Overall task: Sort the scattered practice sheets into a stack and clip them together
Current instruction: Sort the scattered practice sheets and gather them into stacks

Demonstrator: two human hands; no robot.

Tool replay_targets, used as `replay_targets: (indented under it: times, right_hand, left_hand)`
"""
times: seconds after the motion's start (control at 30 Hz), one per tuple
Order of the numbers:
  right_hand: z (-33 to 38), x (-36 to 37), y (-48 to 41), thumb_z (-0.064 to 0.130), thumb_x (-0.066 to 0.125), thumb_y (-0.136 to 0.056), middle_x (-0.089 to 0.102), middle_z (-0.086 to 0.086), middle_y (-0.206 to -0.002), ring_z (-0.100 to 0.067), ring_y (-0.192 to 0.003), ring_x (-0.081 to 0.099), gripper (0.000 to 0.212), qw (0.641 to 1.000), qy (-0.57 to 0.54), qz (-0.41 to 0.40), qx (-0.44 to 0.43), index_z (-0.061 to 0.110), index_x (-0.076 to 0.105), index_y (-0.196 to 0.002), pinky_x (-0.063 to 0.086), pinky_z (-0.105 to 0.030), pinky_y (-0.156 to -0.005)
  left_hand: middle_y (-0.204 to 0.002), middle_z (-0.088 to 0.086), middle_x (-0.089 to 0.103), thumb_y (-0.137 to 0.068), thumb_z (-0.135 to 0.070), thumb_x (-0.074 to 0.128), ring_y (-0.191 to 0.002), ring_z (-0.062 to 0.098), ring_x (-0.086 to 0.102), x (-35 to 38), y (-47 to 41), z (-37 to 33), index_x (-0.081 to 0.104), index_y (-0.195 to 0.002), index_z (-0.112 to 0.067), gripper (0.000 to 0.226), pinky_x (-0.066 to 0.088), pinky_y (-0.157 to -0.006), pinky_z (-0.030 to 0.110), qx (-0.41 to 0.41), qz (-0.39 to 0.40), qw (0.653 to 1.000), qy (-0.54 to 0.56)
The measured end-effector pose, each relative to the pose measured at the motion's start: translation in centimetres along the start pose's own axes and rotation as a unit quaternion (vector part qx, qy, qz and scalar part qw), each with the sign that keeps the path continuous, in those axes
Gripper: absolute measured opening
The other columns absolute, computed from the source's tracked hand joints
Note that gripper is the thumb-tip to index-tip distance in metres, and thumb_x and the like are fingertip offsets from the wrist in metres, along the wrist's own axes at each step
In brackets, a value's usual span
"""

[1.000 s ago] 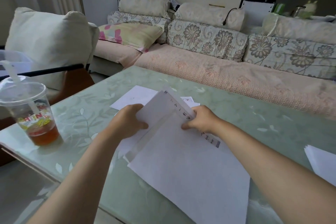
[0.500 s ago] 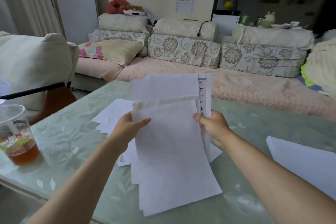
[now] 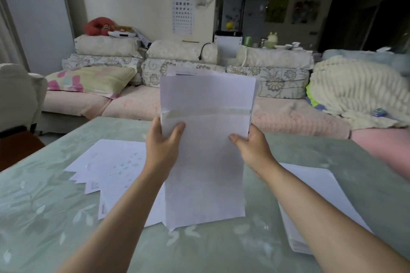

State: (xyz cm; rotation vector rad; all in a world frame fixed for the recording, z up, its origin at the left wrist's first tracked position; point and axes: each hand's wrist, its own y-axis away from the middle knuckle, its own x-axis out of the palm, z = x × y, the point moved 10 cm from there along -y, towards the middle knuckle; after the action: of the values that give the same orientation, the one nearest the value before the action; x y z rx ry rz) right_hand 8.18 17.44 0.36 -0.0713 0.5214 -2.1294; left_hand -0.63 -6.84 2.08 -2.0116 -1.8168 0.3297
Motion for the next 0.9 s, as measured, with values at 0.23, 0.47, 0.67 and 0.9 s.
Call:
replay_targets:
  times: [0.23,0.47,0.67,0.9]
  right_hand:
    - [-0.5,-2.9,1.0,0.012,0.072,-0.084,0.072,0.005,-0.109,-0.011,-0.101,0.069,0.036,1.0,-0.008,-0.013,0.014,0.027,0.059,-0.113,0.054,-0.033,-0.091]
    - [-2.3,-3.4,2.4,0.003,0.066,-0.088,0.076,0.01,-0.097,-0.007,-0.092,0.071,0.028,0.998,0.05,0.013,0.038,0.03,0.068,-0.097,0.053,-0.026,-0.084]
    - [0.4,-5.1,1.3,0.003,0.068,-0.09,0.075,0.005,-0.096,-0.008,-0.086,0.07,0.02,0.996,-0.03,-0.086,-0.023,0.021,0.067,-0.098,0.054,-0.024,-0.079]
    - [-1.8,-4.4,1.7,0.006,0.071,-0.087,0.075,0.0,-0.103,-0.016,-0.094,0.071,0.024,0.999,-0.014,-0.027,0.01,0.023,0.064,-0.103,0.054,-0.031,-0.083]
  left_hand:
    - [-0.095,-0.009,0.07,-0.085,-0.023,0.074,-0.088,0.008,0.069,2.4,2.2,0.8,0.057,-0.104,-0.027,0.026,0.057,-0.078,0.035,-0.013,0.042,0.999,0.009]
    - [-0.092,-0.006,0.074,-0.086,-0.028,0.072,-0.086,0.01,0.07,2.6,2.8,1.7,0.068,-0.101,-0.021,0.017,0.057,-0.083,0.045,-0.026,0.054,0.997,-0.041]
    - [-0.083,-0.004,0.068,-0.082,-0.014,0.076,-0.073,-0.002,0.066,3.3,2.5,-0.5,0.057,-0.105,-0.013,0.03,0.052,-0.064,0.02,0.004,0.078,0.997,0.012]
    - [-0.087,-0.008,0.071,-0.084,-0.016,0.072,-0.082,0.011,0.069,2.9,2.3,1.9,0.064,-0.096,-0.026,0.018,0.053,-0.068,0.026,-0.046,-0.001,0.999,0.011]
